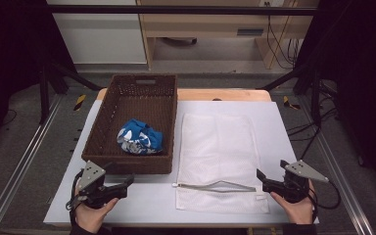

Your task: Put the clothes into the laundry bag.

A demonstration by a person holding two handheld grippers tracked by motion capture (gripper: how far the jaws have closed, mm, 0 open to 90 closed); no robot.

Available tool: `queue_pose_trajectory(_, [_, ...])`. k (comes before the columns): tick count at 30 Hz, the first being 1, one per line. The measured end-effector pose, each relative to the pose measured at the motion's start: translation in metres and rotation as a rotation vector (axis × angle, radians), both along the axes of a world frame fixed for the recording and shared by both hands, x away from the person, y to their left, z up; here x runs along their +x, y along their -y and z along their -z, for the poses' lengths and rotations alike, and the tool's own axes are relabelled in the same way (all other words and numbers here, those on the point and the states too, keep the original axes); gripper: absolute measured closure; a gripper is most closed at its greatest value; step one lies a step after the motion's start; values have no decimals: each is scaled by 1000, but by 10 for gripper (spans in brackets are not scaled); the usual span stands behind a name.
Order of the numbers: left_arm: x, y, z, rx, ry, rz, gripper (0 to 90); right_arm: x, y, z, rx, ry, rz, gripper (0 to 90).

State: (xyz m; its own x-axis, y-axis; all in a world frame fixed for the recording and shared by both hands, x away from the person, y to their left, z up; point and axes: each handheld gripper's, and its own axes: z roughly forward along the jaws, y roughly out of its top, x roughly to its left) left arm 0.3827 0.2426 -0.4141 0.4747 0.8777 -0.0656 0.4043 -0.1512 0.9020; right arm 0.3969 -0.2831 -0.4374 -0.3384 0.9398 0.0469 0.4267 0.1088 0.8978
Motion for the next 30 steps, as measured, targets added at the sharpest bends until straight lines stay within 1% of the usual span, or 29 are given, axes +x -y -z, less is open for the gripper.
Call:
queue_pose_trajectory(4, [1, -1, -3, -4, 3, 2, 142, 0, -2, 0, -1, -1, -2, 82])
queue_pose_trajectory(7, [2, -3, -9, -10, 6, 3, 137, 0, -3, 0, -6, -4, -19, 89])
queue_pose_trajectory(10, [2, -4, -11, -13, 14, 1, 137, 0, -5, 0, -7, -8, -20, 88])
queue_pose_trajectory(18, [11, -5, -25, -3, 36, -7, 139, 0, -9, 1, -8, -6, -28, 84])
queue_pose_trajectory(19, [12, -6, -27, -8, 38, -9, 139, 1, -9, 1, -7, -4, -28, 83])
queue_pose_trajectory(21, [16, -7, -29, -16, 39, -13, 140, 1, -9, 1, -3, -8, -29, 80])
queue_pose_trajectory(26, [23, -7, -34, -13, 38, -11, 142, 1, -10, 3, -10, -12, -27, 78])
queue_pose_trajectory(28, [26, -6, -36, -20, 41, -11, 142, 1, -10, 2, -5, -7, -27, 78])
queue_pose_trajectory(30, [28, -6, -37, -14, 40, -12, 144, 1, -9, 1, 0, -1, -25, 79])
